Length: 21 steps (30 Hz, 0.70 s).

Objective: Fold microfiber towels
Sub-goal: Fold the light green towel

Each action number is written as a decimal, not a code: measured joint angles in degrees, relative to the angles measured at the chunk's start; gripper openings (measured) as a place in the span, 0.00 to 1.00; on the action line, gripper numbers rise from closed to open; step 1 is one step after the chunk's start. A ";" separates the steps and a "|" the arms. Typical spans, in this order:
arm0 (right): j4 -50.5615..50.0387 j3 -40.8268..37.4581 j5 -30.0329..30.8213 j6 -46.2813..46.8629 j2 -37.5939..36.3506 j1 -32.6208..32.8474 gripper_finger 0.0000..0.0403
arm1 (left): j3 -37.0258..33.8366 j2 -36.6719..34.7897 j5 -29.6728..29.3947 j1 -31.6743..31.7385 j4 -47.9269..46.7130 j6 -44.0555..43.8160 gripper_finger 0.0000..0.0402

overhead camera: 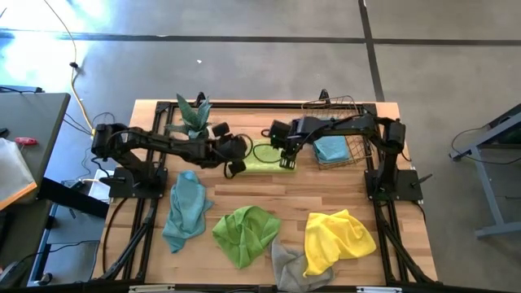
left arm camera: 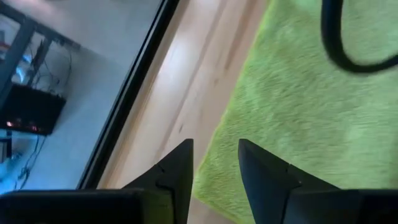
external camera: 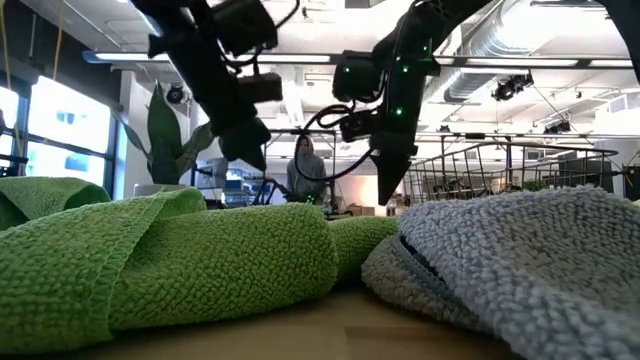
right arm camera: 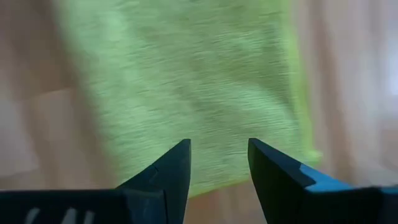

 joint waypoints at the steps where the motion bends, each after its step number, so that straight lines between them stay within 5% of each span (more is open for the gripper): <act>1: -0.24 0.00 -0.42 0.57 0.00 0.79 0.38 | 0.00 0.00 -1.12 -1.37 -0.07 -0.05 0.29; 15: -2.29 0.00 -1.00 18.62 0.00 10.58 0.38 | 0.00 0.00 -12.90 -12.19 -2.95 0.50 0.29; 21: 10.87 -0.16 7.72 21.89 0.00 12.54 0.38 | 0.00 0.00 -12.90 -12.72 -2.93 0.43 0.29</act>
